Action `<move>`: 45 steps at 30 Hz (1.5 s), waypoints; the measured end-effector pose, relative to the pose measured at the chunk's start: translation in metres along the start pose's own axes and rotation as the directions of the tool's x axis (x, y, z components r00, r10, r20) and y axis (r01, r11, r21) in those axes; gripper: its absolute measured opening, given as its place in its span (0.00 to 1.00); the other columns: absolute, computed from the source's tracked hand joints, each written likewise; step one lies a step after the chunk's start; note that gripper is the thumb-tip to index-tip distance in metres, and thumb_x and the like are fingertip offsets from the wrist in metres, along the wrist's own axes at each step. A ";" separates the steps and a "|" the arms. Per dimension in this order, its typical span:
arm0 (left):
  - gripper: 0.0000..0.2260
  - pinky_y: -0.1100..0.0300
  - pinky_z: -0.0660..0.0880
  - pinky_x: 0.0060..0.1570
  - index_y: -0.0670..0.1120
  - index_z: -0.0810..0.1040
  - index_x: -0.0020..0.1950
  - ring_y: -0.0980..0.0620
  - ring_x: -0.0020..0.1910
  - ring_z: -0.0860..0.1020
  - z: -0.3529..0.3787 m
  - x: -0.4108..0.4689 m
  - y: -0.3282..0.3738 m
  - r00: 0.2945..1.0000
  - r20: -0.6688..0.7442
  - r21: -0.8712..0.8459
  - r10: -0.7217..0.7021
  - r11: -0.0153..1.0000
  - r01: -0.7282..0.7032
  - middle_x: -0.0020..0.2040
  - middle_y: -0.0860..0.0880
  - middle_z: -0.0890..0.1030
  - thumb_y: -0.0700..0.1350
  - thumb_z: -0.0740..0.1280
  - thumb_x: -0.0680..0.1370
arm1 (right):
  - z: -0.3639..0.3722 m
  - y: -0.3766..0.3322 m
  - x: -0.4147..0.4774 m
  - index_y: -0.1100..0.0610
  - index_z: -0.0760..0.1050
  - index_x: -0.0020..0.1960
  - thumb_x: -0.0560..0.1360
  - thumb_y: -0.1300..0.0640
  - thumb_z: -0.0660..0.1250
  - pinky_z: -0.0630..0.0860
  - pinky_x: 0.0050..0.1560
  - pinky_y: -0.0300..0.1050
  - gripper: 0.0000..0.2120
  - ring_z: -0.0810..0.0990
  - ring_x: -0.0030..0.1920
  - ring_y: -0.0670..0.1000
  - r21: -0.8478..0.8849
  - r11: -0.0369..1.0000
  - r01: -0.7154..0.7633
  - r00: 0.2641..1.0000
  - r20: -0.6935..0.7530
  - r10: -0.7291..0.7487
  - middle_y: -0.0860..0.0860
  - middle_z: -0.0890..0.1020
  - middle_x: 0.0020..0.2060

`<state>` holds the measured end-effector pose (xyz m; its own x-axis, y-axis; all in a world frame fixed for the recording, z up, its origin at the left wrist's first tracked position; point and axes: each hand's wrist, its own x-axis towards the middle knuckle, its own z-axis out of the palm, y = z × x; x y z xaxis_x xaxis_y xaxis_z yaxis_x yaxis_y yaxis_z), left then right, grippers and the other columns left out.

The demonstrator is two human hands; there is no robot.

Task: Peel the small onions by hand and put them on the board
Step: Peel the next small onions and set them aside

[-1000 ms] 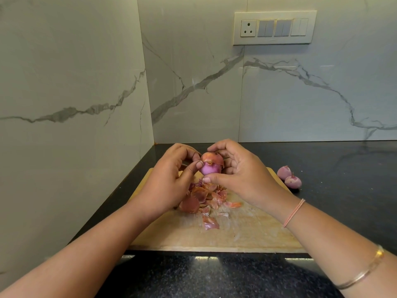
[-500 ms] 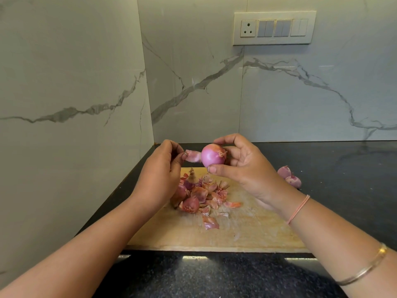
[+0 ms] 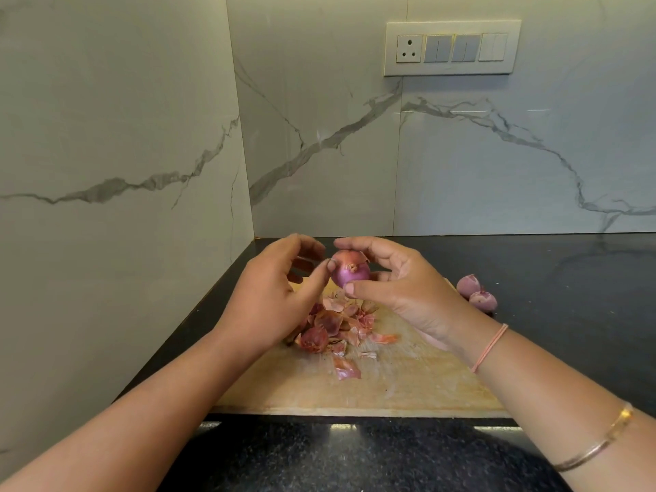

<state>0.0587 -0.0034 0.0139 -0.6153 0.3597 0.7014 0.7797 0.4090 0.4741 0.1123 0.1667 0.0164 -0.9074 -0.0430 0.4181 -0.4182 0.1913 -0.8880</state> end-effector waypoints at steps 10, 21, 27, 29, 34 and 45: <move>0.10 0.69 0.76 0.44 0.54 0.80 0.50 0.62 0.44 0.79 -0.005 -0.003 0.007 0.999 0.042 -0.115 -0.022 0.993 0.027 0.43 0.59 0.82 0.52 0.70 0.70 | 0.005 -0.001 0.000 0.48 0.75 0.55 0.68 0.71 0.72 0.82 0.46 0.58 0.24 0.82 0.46 0.48 -0.063 0.998 0.001 1.000 0.003 -0.001 0.51 0.79 0.57; 0.08 0.70 0.77 0.44 0.50 0.82 0.51 0.63 0.43 0.79 -0.004 -0.002 0.002 1.000 -0.003 -0.031 -0.004 1.000 0.004 0.41 0.62 0.80 0.45 0.67 0.74 | 0.003 -0.003 -0.002 0.49 0.74 0.57 0.69 0.68 0.73 0.81 0.46 0.44 0.22 0.83 0.48 0.51 -0.090 0.996 -0.023 1.000 0.012 0.024 0.51 0.83 0.50; 0.10 0.68 0.77 0.46 0.51 0.81 0.54 0.62 0.44 0.80 -0.005 -0.004 0.005 0.999 0.032 -0.095 0.019 0.995 -0.016 0.44 0.59 0.83 0.48 0.70 0.73 | 0.005 -0.006 -0.001 0.52 0.73 0.56 0.69 0.68 0.73 0.82 0.47 0.50 0.21 0.82 0.45 0.51 -0.076 0.997 -0.023 1.000 -0.009 0.023 0.54 0.84 0.48; 0.12 0.68 0.77 0.47 0.51 0.81 0.54 0.63 0.44 0.80 -0.005 -0.004 0.005 0.999 0.047 -0.067 0.019 0.998 -0.016 0.44 0.59 0.82 0.49 0.69 0.72 | 0.005 -0.005 -0.001 0.52 0.73 0.55 0.68 0.68 0.73 0.82 0.48 0.52 0.20 0.83 0.45 0.53 -0.093 0.995 -0.020 1.000 -0.009 0.019 0.54 0.84 0.48; 0.09 0.69 0.77 0.46 0.50 0.80 0.50 0.63 0.43 0.80 -0.005 -0.004 0.005 1.000 0.024 -0.044 0.015 0.999 -0.014 0.42 0.60 0.82 0.48 0.67 0.72 | 0.004 -0.003 -0.001 0.49 0.73 0.54 0.67 0.67 0.74 0.81 0.46 0.47 0.21 0.83 0.45 0.50 -0.131 0.991 -0.013 1.000 -0.004 0.013 0.52 0.84 0.46; 0.06 0.58 0.80 0.44 0.50 0.77 0.48 0.60 0.41 0.81 -0.004 -0.005 0.006 1.000 0.008 0.085 0.020 0.996 -0.021 0.40 0.56 0.82 0.47 0.69 0.72 | 0.006 -0.002 -0.001 0.44 0.72 0.52 0.68 0.65 0.74 0.81 0.50 0.53 0.22 0.84 0.45 0.49 -0.246 0.968 0.055 0.998 0.004 -0.055 0.50 0.83 0.45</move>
<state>0.0673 -0.0058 0.0155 -0.6004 0.3749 0.7064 0.7796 0.4714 0.4124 0.1134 0.1611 0.0164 -0.8830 -0.0576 0.4657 -0.4440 0.4242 -0.7893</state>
